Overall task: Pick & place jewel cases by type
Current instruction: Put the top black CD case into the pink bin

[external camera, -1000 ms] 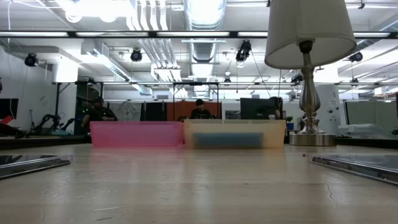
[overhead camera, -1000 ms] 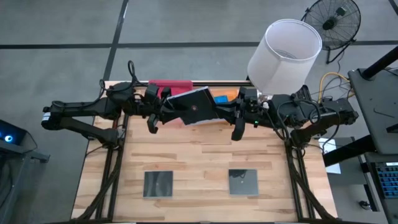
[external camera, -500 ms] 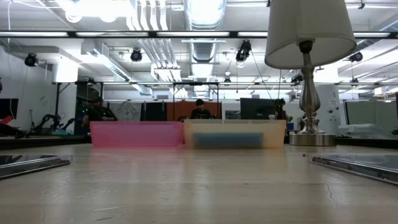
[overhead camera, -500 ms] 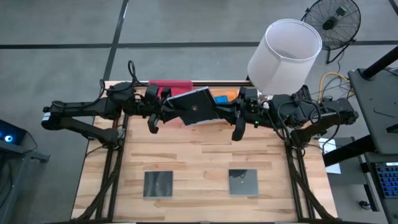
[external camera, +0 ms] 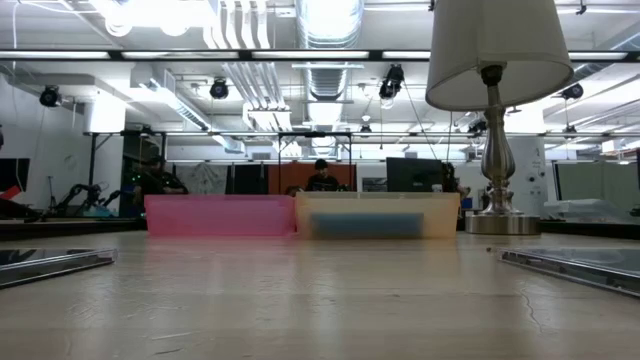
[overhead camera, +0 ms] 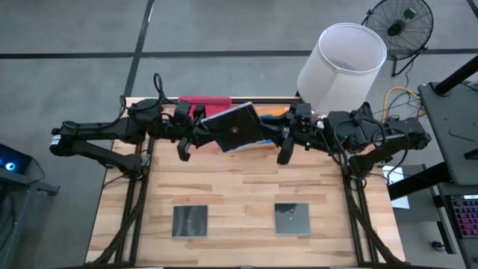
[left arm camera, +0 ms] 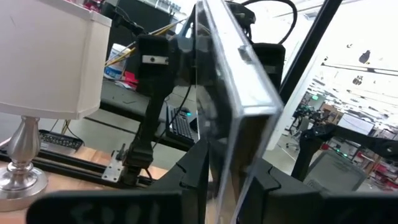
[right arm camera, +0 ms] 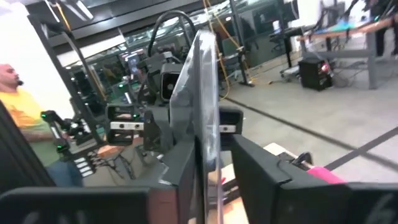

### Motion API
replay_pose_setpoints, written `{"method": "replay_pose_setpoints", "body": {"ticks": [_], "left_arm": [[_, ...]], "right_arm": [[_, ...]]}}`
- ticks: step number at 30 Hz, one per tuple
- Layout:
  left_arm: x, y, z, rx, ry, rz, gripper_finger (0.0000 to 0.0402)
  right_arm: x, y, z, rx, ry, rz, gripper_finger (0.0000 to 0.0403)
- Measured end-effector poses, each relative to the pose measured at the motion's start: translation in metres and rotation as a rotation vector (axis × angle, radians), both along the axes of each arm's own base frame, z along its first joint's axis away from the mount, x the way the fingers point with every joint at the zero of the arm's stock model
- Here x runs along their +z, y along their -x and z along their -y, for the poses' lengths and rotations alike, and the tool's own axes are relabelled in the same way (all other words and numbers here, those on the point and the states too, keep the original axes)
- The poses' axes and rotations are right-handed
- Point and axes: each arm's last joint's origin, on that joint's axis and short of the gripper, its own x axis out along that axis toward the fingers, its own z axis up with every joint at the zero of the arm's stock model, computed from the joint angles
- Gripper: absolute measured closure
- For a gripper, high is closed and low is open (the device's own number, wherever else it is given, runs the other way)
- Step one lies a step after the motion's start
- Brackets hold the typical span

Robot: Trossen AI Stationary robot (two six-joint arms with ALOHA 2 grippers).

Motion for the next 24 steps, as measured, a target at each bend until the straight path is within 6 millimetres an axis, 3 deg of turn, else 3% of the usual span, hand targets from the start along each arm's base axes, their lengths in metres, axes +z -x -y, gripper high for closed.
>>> {"method": "replay_pose_setpoints", "body": {"ticks": [10,24], "left_arm": [[0.001,0.002,-0.008,0.066,0.009,-0.002,0.0385],[-0.001,0.004,-0.024,0.123,0.066,-0.026,0.04]], "right_arm": [[0.024,0.019,0.004,-0.013,0.098,0.04,0.0219],[0.018,0.021,0.004,-0.007,0.111,-0.03,0.0204]]}}
